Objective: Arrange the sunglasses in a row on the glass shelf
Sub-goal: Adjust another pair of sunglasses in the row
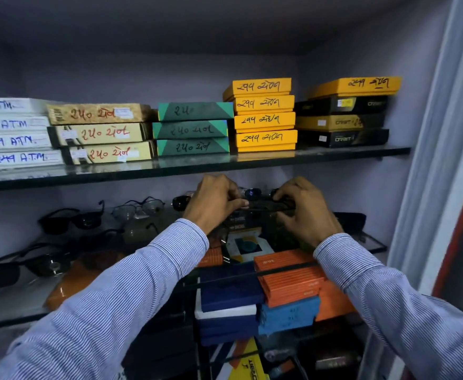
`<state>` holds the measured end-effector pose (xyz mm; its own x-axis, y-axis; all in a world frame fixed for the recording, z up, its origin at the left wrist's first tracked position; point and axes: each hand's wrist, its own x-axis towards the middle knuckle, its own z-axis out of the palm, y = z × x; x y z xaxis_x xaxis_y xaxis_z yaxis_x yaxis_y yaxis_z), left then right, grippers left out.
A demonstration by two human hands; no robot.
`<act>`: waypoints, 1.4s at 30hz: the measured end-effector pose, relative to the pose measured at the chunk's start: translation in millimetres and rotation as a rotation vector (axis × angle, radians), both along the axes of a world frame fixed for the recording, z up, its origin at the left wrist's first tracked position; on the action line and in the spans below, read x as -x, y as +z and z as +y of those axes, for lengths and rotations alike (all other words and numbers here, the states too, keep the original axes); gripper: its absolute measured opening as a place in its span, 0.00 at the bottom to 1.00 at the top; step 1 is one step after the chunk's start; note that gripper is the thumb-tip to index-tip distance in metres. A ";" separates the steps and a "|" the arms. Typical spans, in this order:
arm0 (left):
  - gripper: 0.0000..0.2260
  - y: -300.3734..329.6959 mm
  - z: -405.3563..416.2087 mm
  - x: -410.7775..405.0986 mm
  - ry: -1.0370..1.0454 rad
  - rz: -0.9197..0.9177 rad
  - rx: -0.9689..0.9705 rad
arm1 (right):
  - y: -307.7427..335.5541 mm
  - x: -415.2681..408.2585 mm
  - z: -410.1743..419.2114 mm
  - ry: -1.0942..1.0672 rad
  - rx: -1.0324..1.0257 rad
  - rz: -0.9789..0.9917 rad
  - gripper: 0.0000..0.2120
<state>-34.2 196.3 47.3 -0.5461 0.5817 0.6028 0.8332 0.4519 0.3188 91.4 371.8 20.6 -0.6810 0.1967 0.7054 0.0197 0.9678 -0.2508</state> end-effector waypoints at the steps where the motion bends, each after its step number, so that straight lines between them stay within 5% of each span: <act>1: 0.08 -0.4 1.4 -1.6 -0.012 0.014 -0.004 | 1.4 0.5 2.8 0.010 0.048 -0.008 0.16; 6: 0.07 5.4 6.0 -3.2 0.023 0.006 -0.023 | 13.5 6.3 18.4 0.088 0.274 -0.107 0.14; 19: 0.05 12.3 21.6 -11.2 0.259 -0.138 -0.004 | 35.5 24.7 56.1 0.007 0.350 -0.176 0.09; 27: 0.06 5.2 33.1 -8.1 0.402 -0.332 0.096 | 31.7 37.7 65.3 -0.050 0.345 -0.333 0.05; 42: 0.12 -9.2 30.4 -10.0 0.390 -0.311 0.253 | 20.3 40.0 66.1 -0.045 0.264 -0.485 0.07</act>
<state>-24.2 226.7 38.0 -0.8797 0.4063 0.2470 0.4728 0.8025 0.3640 51.4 437.8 40.9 -0.9024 0.3609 0.2352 0.2336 0.8687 -0.4367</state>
